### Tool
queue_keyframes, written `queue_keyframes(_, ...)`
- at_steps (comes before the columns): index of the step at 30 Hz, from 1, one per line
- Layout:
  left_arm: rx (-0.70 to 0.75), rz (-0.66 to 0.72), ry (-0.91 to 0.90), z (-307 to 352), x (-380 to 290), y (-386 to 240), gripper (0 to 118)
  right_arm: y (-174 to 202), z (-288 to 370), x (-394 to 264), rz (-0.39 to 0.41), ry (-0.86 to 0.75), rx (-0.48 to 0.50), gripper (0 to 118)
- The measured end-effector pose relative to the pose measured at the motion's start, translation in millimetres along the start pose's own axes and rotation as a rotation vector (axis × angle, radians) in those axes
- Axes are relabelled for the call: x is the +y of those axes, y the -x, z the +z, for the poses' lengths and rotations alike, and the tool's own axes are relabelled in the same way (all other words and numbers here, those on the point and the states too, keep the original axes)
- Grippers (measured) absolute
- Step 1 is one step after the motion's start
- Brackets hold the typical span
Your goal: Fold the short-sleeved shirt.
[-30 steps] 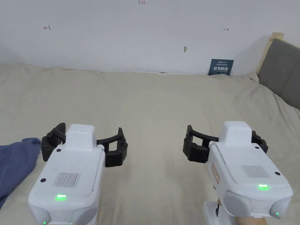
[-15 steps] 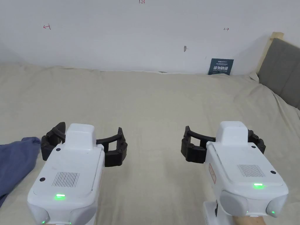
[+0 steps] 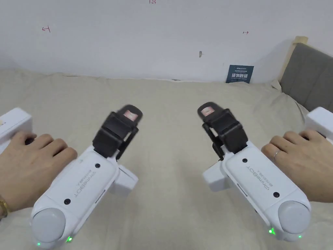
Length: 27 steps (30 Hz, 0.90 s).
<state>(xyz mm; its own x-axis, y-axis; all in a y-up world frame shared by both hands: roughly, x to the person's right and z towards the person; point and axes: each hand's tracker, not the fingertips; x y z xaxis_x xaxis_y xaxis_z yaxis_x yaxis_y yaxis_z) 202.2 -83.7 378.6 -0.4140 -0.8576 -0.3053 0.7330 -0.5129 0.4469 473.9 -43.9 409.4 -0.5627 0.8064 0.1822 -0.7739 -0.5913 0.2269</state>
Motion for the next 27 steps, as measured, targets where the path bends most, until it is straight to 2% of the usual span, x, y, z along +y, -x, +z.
queue_keyframes(2, -0.059, 0.035, -0.037, 2.8, 1.3, 0.2, 114, -3.0, 3.3, -0.8, 0.049, -0.055, 0.026, 104)
queue_keyframes(3, -0.064, 0.088, -0.035, 3.5, 1.6, 2.6, 114, -6.2, 3.8, -0.2, 0.030, -0.053, 0.032, 104)
queue_keyframes(4, -0.063, 0.159, -0.027, 3.8, 1.5, 7.7, 114, -11.5, 3.9, -0.1, -0.019, -0.052, 0.053, 104)
queue_keyframes(5, -0.054, 0.260, -0.002, 2.9, -0.4, 15.1, 114, -16.3, 2.6, -3.0, -0.111, -0.029, 0.080, 104)
queue_keyframes(6, -0.039, 0.397, 0.040, 1.2, -4.2, 26.0, 114, -27.1, -0.4, -6.1, -0.278, 0.015, 0.116, 104)
queue_keyframes(8, 0.015, 0.749, 0.124, -3.0, -19.1, 48.0, 116, -49.1, -6.6, -18.5, -0.687, 0.113, 0.190, 106)
queue_keyframes(10, 0.089, 1.147, 0.255, -7.2, -38.3, 67.7, 118, -66.9, -12.8, -38.8, -1.166, 0.216, 0.225, 118)
queue_keyframes(11, 0.157, 1.338, 0.294, -6.5, -48.0, 71.1, 118, -63.2, -12.4, -48.8, -1.420, 0.249, 0.188, 118)
queue_keyframes(12, 0.215, 1.530, 0.317, -5.6, -56.0, 71.8, 118, -61.7, -9.3, -55.8, -1.619, 0.265, 0.158, 118)
queue_keyframes(13, 0.261, 1.694, 0.352, -4.0, -61.8, 69.7, 118, -57.8, -5.5, -60.5, -1.786, 0.256, 0.123, 118)
queue_keyframes(14, 0.306, 1.823, 0.394, -4.6, -62.6, 66.6, 118, -52.3, -3.2, -61.0, -1.906, 0.264, 0.086, 118)
queue_keyframes(16, 0.371, 1.989, 0.468, -2.6, -62.3, 55.2, 118, -44.2, -0.3, -55.1, -2.060, 0.307, 0.000, 118)
queue_keyframes(19, 0.366, 2.081, 0.565, -0.8, -49.2, 39.7, 118, -30.8, 2.5, -39.6, -2.161, 0.391, -0.029, 118)
queue_keyframes(21, 0.334, 2.096, 0.582, 1.5, -40.8, 29.2, 118, -23.4, -0.1, -28.0, -2.163, 0.423, -0.025, 118)
queue_keyframes(25, 0.307, 2.068, 0.596, 1.4, -23.6, 22.0, 118, -16.8, 4.1, -7.7, -2.104, 0.450, -0.039, 118)
queue_keyframes(27, 0.290, 2.055, 0.593, 1.1, -17.6, 23.2, 118, -14.9, 5.1, -1.5, -2.117, 0.451, -0.034, 118)
